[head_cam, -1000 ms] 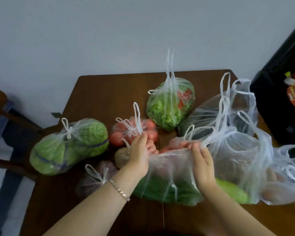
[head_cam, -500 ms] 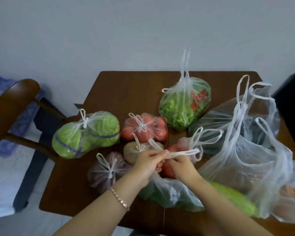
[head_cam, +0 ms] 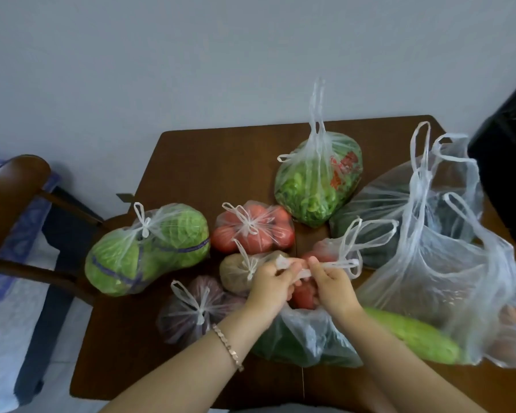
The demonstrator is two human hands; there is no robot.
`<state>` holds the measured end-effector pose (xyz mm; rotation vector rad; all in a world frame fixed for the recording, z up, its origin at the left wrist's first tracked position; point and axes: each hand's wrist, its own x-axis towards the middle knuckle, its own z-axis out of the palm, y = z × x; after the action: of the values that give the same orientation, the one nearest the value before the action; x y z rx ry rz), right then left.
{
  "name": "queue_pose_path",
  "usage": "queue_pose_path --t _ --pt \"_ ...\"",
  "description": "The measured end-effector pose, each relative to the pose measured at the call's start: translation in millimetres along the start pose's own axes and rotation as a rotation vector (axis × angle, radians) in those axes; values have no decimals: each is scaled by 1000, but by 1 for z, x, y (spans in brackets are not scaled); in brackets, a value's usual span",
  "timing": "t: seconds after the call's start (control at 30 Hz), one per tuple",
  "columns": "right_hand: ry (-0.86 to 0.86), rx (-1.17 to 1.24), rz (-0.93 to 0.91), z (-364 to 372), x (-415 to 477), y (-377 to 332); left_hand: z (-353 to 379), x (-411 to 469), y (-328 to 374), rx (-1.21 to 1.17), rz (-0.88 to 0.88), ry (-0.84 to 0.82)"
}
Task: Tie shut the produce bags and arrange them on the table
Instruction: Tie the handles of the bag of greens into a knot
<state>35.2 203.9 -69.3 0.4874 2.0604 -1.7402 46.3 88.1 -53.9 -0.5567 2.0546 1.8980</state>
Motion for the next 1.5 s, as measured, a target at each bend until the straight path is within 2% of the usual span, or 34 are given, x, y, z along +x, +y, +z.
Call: queue_pose_path --t 0.07,0.13,0.2,0.27,0.37,0.5,0.63,0.7,0.77,0.87,0.9,1.0,1.07,1.1,1.17,1.23,1.3,1.4,1.5 --pt "56 -45 79 0 7 3 -2 -2 -3 264 274 -11" --pt "68 -139 87 0 8 2 -5 -5 -6 522 522 -122" --pt "88 -270 -10 -1 6 2 -7 -5 -8 625 607 -147" --pt "117 -327 -97 0 0 2 -8 -2 -10 614 593 -54" --pt "-24 -334 -166 1 -8 3 -10 3 -13 494 495 63" --pt "-235 71 -26 -4 -18 1 -11 5 -19 306 211 53" --pt "-344 168 -176 -9 -20 9 -7 5 -22 82 -74 31" --pt "-286 138 -236 -7 -22 9 -4 2 -19 -72 -186 39" --pt "-171 56 -291 -4 -22 10 -1 2 -19 -126 -276 80" --pt "-82 8 -263 -1 -23 7 -5 6 -15 -408 -446 71" --pt "-86 115 -203 0 -23 9 -7 8 -14 -550 -492 67" --pt "-149 578 15 1 -22 14 -14 16 -20 -953 -558 198" --pt "-82 668 122 -9 -19 24 -22 25 -28 -1101 -539 252" --pt "-28 605 153 -16 -16 30 -29 29 -32 -1102 -534 284" --pt "49 403 163 -29 -14 40 -42 35 -42 -954 -551 359" --pt "87 182 120 -33 -13 45 -49 34 -48 -682 -523 322" --pt "100 18 27 -30 -12 43 -46 31 -48 -386 -408 190" --pt "6 -19 -102 -17 -10 22 -38 19 -39 -23 -222 -83" --pt "-115 58 -141 -3 -8 3 -33 6 -34 8 -174 -352"
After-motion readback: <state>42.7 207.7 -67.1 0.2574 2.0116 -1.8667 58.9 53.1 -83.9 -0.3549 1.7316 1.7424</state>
